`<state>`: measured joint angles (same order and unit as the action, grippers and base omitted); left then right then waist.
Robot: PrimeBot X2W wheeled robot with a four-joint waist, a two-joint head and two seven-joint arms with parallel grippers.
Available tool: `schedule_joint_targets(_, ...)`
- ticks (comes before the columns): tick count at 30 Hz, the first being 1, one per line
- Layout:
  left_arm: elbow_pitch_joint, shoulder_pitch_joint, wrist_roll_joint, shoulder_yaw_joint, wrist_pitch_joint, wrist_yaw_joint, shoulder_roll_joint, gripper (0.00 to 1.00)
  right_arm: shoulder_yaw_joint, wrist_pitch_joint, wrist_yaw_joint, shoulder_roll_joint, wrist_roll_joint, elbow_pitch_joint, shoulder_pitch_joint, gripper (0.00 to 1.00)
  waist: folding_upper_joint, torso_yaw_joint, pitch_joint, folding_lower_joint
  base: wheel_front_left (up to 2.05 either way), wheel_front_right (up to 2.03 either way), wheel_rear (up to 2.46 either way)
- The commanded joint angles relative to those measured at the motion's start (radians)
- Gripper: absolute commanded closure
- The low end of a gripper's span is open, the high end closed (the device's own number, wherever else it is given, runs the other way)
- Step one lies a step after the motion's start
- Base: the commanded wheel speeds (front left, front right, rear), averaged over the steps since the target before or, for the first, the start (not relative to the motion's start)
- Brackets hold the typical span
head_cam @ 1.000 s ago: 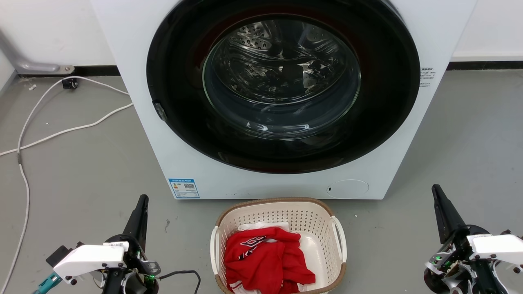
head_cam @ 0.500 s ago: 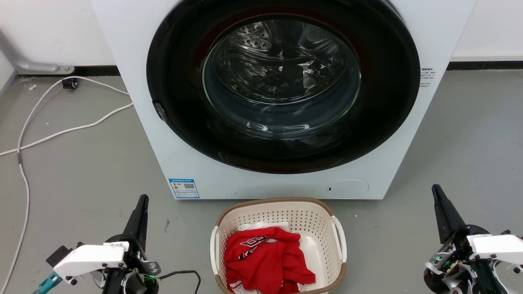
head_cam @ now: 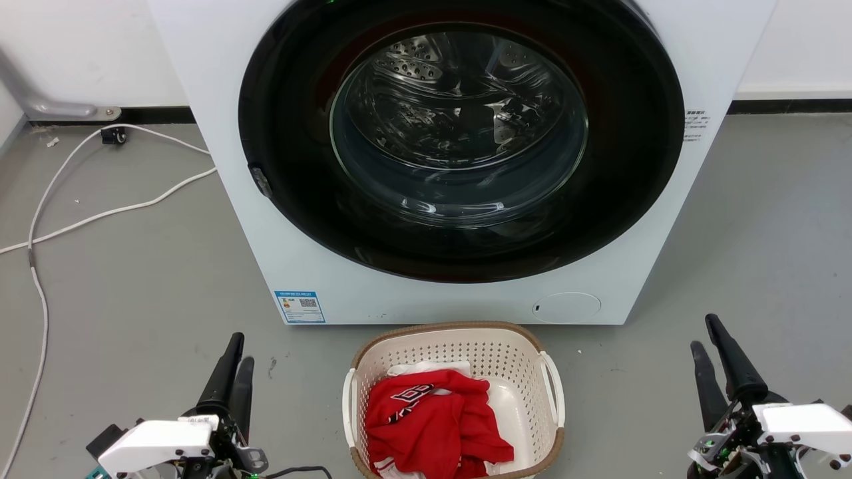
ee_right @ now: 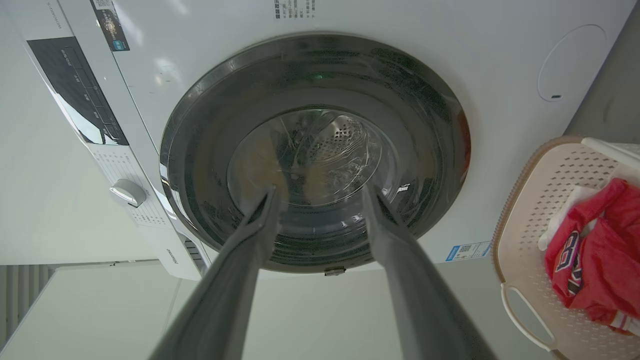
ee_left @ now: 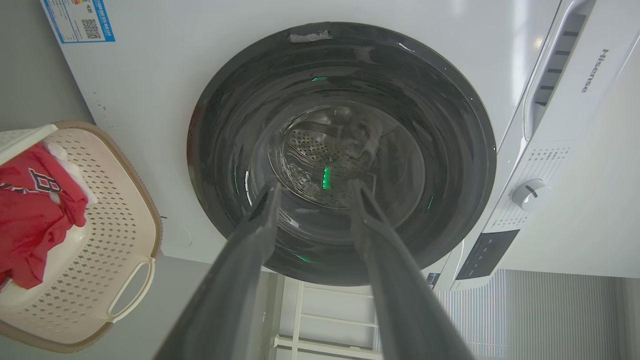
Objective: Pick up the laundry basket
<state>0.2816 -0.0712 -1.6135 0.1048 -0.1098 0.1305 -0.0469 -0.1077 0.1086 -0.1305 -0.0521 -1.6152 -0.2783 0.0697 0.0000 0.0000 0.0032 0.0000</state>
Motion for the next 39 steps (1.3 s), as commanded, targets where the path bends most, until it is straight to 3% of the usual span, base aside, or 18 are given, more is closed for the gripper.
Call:
schedule_joint_targets(1,-0.014,-0.016,0.001,-0.005,0.008,0.000,-0.003,0.00,0.004,-0.008,0.000,-0.002,0.003,0.017,0.014,0.00,0.0000,0.000,0.000,0.0000,0.00,0.00,0.00)
schedule_joint_targets(9,-0.037,-0.020,0.012,-0.034,0.049,0.000,-0.003,0.00,0.033,-0.049,0.000,-0.002,0.027,0.036,0.005,0.00,0.0000,0.002,0.001,0.0000,0.00,0.00,0.00)
schedule_joint_targets(14,-0.060,-0.021,0.073,-0.045,0.073,0.000,-0.003,0.00,0.027,-0.072,0.000,-0.002,0.093,0.057,0.000,0.00,0.0000,0.004,0.001,0.0000,0.00,0.00,0.00)
schedule_joint_targets(30,-0.115,-0.027,0.438,-0.068,0.139,-0.013,-0.003,0.00,0.048,-0.138,0.000,-0.001,0.575,0.135,-0.018,0.00,0.0000,0.008,0.003,0.0000,0.00,0.00,0.00)
schedule_joint_targets(39,-0.120,-0.027,0.648,-0.112,0.172,-0.036,-0.004,0.00,0.049,-0.171,0.000,-0.001,0.771,0.140,-0.026,0.00,0.0000,0.012,0.002,0.0000,0.00,0.00,0.00)
